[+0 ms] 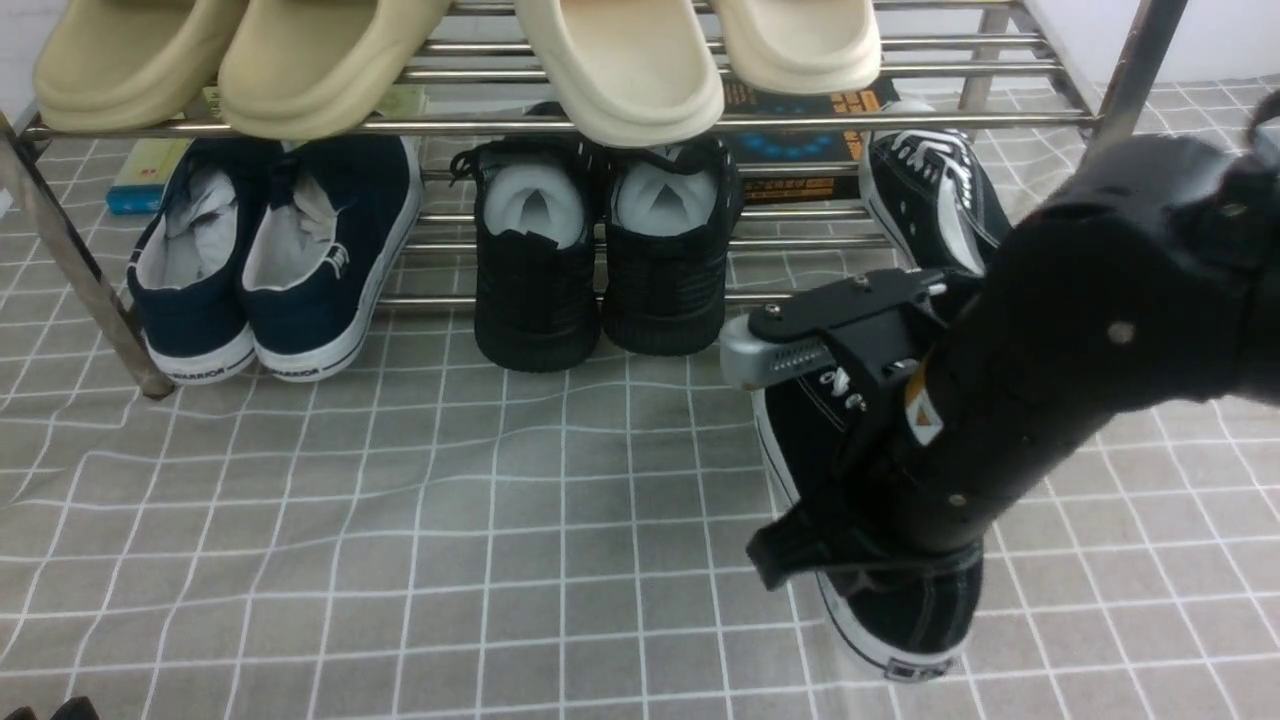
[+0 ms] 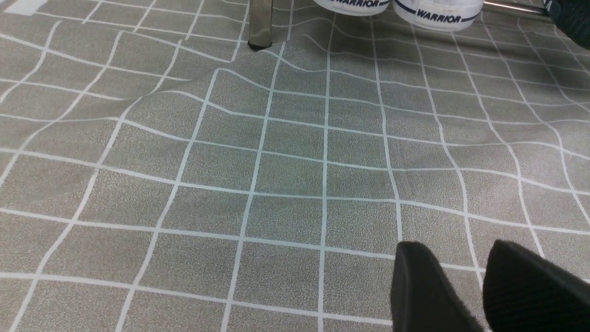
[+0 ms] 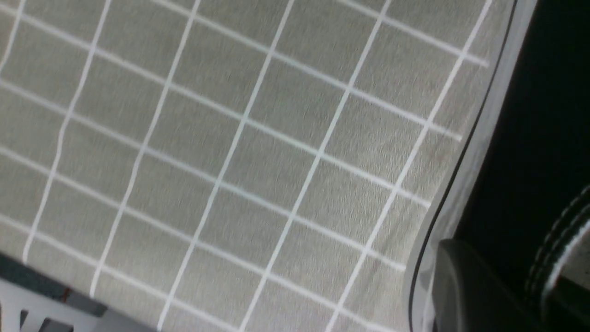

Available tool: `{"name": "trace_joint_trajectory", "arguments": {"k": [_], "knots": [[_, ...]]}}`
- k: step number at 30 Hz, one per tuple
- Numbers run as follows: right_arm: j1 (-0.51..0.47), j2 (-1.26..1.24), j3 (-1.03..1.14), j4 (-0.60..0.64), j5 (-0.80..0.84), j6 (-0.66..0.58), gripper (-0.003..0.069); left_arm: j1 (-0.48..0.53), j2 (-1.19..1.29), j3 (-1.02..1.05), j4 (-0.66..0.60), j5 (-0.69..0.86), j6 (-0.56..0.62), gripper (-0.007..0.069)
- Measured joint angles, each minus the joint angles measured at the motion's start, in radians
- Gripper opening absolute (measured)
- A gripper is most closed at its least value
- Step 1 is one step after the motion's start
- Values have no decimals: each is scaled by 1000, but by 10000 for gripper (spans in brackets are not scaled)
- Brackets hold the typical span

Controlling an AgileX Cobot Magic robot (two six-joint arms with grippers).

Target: Take the shoes off the shelf with your hand from the grey coffee tablecloth.

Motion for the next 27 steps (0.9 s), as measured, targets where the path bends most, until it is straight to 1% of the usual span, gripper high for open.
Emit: {"name": "trace_joint_trajectory", "arguments": {"k": [6,11,13,14,16,17,18,21,24,25,26,27], "knots": [[0,51,0,-16,-71,25,41,0,0,0,0,0,0,239],[0,71,0,-23,-138,30,70,0,0,0,0,0,0,239],[0,85,0,-34,-160,30,136,0,0,0,0,0,0,239],[0,86,0,-34,-161,30,142,0,0,0,0,0,0,239],[0,90,0,-34,-175,30,227,0,0,0,0,0,0,239],[0,90,0,-34,-175,30,244,0,0,0,0,0,0,239],[0,90,0,-29,-173,30,304,0,0,0,0,0,0,239],[0,73,-5,-24,-114,27,400,0,0,0,0,0,0,239],[0,45,-17,-41,-73,13,421,0,0,0,0,0,0,239],[0,28,-27,-61,-56,11,425,0,0,0,0,0,0,239],[-10,3,-51,-110,-30,3,427,0,0,0,0,0,0,239],[-12,-2,-54,-116,-28,3,427,0,0,0,0,0,0,239]]}}
